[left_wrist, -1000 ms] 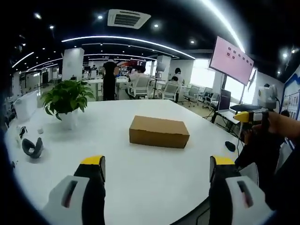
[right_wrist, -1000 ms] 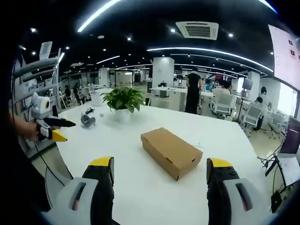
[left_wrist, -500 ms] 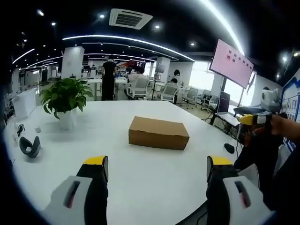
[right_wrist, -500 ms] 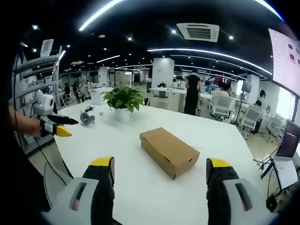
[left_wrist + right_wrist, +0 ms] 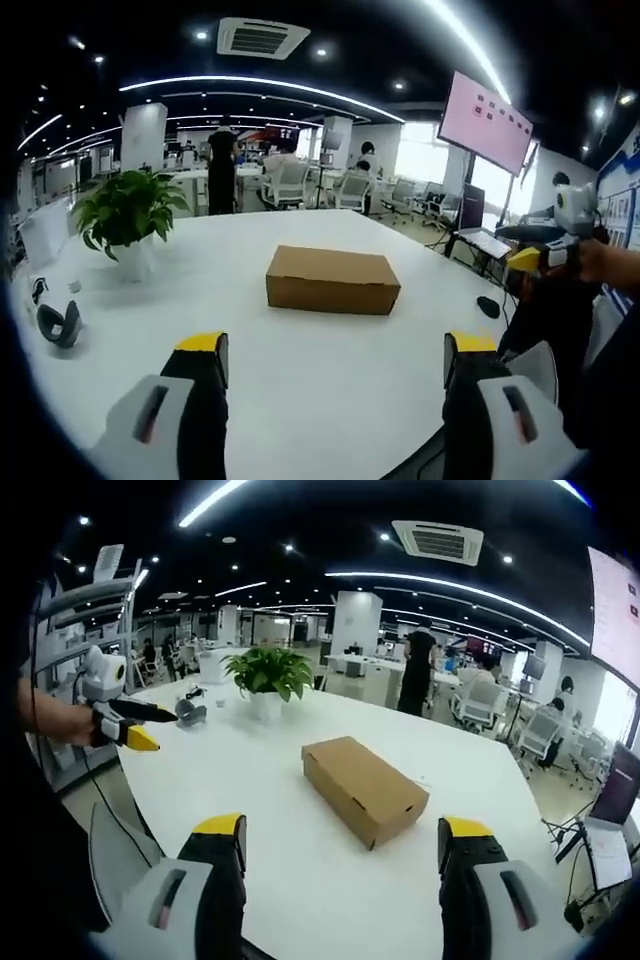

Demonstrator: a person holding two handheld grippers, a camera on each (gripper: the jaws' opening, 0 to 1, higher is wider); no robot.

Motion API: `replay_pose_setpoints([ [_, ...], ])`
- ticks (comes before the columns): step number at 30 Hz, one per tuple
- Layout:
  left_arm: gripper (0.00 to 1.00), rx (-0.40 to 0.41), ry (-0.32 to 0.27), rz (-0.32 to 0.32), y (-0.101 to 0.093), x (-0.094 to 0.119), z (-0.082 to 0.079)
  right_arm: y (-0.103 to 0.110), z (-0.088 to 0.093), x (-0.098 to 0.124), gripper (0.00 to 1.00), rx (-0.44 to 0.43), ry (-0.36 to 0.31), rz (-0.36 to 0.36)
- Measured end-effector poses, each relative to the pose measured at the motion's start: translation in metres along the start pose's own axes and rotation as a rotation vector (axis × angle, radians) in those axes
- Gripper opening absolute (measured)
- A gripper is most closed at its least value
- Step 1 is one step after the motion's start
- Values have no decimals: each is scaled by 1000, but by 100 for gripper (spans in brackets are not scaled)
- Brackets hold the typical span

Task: Operate the shoe box by opening the lid, removing the specified soft item, and placing it in the target area until the item is outside and the box remains undamaged.

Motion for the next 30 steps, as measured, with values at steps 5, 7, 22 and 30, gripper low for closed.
replay_pose_setpoints([
  [5, 98, 47, -37, -17, -9, 11, 2, -13, 5, -6, 90, -26, -30, 2],
  [7, 99, -20, -57, -5, -11, 13, 5, -17, 8, -8, 92, -44, -45, 2],
  [22, 99, -97, -11, -89, -10, 1, -11, -52, 18, -19, 95, 1, -20, 19],
  [30, 99, -120, 28, -17, -4, -31, -10, -56, 11, -15, 92, -19, -4, 57],
])
Point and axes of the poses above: the point that each gripper's makers call its tool centre point, and the gripper's own axes: x roughly backward along the fingers, y roughly to its left, z roughly out of its underside, the point moved 9 cm from there along x, roughly backward along the fingers, and after that the axes turned 14 degrees about -z, right-handed, at the moved point
